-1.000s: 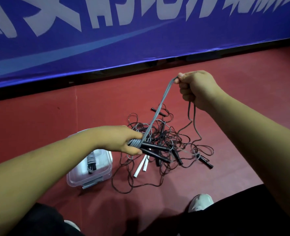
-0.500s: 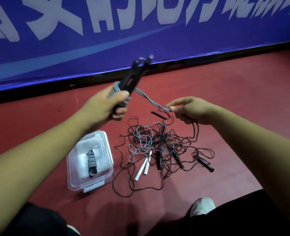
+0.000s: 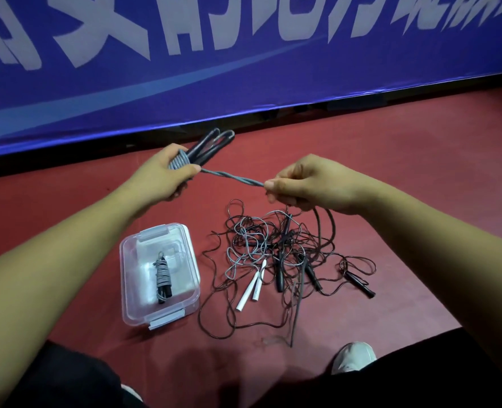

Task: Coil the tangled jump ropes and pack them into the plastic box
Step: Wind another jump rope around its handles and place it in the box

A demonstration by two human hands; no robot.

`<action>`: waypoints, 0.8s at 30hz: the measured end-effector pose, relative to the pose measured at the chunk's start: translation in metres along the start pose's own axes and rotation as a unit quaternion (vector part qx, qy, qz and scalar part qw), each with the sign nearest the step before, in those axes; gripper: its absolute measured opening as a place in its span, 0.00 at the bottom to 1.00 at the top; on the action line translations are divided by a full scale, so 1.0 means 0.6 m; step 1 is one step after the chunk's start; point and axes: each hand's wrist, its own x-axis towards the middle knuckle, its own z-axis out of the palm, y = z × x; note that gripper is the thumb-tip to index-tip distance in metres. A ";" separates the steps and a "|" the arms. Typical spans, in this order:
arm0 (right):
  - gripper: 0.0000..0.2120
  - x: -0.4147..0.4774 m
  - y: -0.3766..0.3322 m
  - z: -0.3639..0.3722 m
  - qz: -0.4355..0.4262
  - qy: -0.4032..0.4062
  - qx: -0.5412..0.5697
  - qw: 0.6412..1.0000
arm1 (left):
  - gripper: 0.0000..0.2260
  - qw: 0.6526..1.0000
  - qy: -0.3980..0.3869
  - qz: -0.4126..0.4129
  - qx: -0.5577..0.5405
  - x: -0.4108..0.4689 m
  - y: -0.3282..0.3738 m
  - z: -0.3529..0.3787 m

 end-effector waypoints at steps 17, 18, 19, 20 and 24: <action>0.10 -0.016 -0.045 0.005 -0.057 0.117 -0.046 0.990 | 0.10 0.941 -0.181 0.072 0.279 -0.038 0.000 0.063; 0.10 -0.016 -0.046 0.002 -0.058 0.125 -0.050 0.989 | 0.10 0.936 -0.206 0.086 0.271 -0.043 0.002 0.067; 0.10 -0.016 -0.046 0.000 -0.058 0.133 -0.056 0.988 | 0.11 0.928 -0.230 0.102 0.275 -0.048 0.005 0.072; 0.10 -0.017 -0.046 -0.002 -0.057 0.139 -0.063 0.987 | 0.13 0.917 -0.248 0.117 0.290 -0.054 0.010 0.077; 0.09 -0.015 -0.039 -0.007 -0.048 0.162 -0.069 0.983 | 0.35 0.877 -0.265 0.140 0.375 -0.069 0.023 0.092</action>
